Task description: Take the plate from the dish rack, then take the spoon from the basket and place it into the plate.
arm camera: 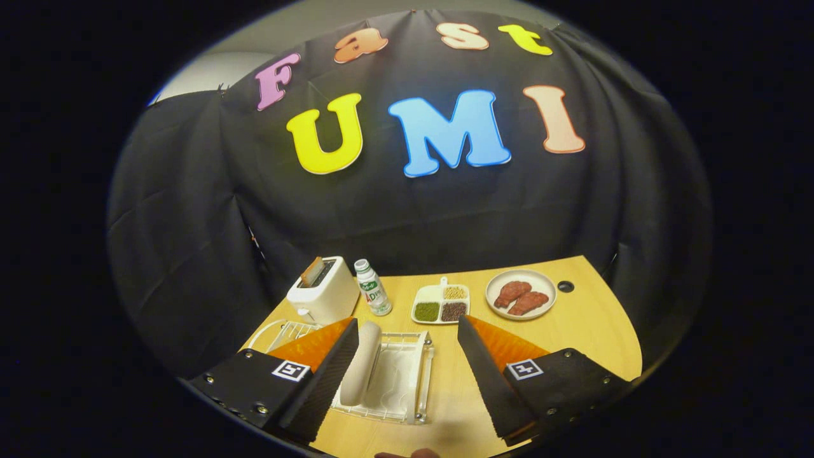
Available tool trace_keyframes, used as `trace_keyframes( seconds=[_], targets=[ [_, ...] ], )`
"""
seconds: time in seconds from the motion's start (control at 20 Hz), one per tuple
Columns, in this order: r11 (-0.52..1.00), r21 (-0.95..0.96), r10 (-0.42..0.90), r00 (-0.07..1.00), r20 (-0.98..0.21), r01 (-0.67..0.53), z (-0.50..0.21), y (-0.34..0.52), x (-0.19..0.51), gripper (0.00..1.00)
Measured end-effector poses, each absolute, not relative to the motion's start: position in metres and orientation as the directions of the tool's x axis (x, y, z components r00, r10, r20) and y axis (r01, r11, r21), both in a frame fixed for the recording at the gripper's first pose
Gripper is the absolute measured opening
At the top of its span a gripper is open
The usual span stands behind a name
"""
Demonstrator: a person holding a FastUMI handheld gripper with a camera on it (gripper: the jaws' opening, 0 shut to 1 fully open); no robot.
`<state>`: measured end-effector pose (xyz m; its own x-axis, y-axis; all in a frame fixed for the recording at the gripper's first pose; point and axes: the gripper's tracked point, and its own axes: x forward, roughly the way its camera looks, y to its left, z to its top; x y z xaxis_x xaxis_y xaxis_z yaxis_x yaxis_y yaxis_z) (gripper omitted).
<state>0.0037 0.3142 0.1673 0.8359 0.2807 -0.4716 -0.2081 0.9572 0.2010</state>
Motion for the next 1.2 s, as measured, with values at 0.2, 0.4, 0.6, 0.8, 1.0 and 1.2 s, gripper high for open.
trace_keyframes(
  seconds=[0.2, 0.4, 0.6, 0.8, 1.0, 1.2],
  targets=[
    [0.957, 0.186, 0.290, 0.796, -0.531, -0.224, 0.155, 0.336, 0.012, 0.97],
    [0.955, 0.186, 0.297, 0.730, -0.615, -0.232, 0.131, 0.356, 0.019, 0.97],
    [0.954, 0.201, 0.298, 0.656, -0.694, -0.220, 0.104, 0.373, 0.024, 0.97],
    [0.965, 0.170, 0.256, 0.583, -0.771, -0.199, 0.071, 0.384, 0.031, 0.97],
    [0.975, 0.167, 0.219, 0.505, -0.835, -0.148, 0.035, 0.394, 0.031, 0.97],
    [0.987, 0.108, 0.153, 0.465, -0.872, -0.122, 0.009, 0.395, 0.032, 0.97]
  ],
)
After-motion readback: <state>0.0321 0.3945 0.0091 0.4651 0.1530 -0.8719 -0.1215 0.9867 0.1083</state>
